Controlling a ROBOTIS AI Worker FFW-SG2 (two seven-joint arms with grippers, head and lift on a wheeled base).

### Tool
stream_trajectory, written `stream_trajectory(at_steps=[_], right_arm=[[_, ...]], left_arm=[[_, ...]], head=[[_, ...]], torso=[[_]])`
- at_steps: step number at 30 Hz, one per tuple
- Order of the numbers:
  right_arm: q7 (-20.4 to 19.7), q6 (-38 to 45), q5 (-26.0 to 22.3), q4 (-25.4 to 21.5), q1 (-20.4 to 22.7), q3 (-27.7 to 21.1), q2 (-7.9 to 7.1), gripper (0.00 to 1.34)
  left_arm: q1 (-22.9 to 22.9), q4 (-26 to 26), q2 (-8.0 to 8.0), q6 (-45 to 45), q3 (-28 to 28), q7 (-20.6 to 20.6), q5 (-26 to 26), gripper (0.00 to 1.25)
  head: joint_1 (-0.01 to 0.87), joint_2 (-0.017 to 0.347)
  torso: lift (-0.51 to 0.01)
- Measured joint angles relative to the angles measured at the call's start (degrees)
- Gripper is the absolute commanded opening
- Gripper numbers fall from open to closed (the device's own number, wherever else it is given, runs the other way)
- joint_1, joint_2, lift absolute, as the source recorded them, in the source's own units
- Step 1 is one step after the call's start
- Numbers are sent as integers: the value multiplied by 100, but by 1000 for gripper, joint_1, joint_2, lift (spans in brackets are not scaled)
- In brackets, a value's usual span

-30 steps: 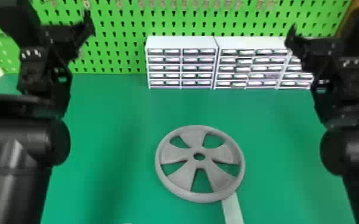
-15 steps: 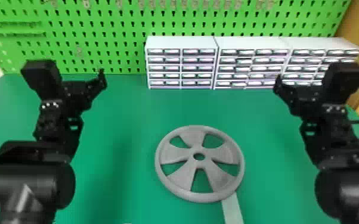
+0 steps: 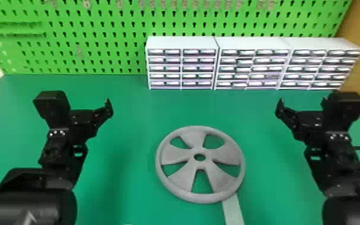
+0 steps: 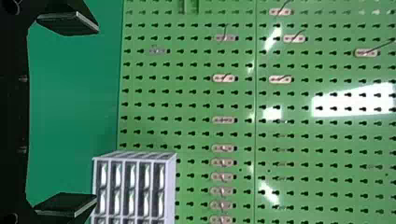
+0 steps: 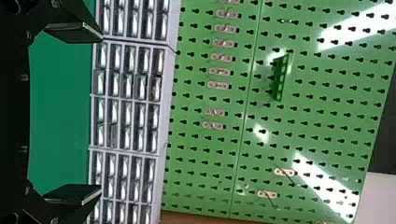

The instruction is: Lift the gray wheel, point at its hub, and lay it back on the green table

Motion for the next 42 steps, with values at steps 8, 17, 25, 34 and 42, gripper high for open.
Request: stream_trajectory(at_steps=[8,17,25,34,42], right_arm=[[58,-465,76,57,411,-47,23,1167],[91,-866,63,151,734,-105,140,1167],[111,-995,33,186,761,-76,166,1167],[127,-1032,7,196,734,-45,174,1167],[139,-1034,-2,199,690,-24,166,1167]], left_arm=[[267,141,-91,-576,-100,-75,47,1189],[541,154,-172,-946,-279,-90,-77,1180],[579,185,-179,-1005,-413,-124,-192,1154],[541,218,-182,-1027,-426,-197,-192,1149],[474,229,-182,-1033,-414,-198,-191,1154]], head=[[692,48],[692,48],[692,48],[692,48],[692,48]], torso=[[-93],[-93],[-93],[-93],[-93]])
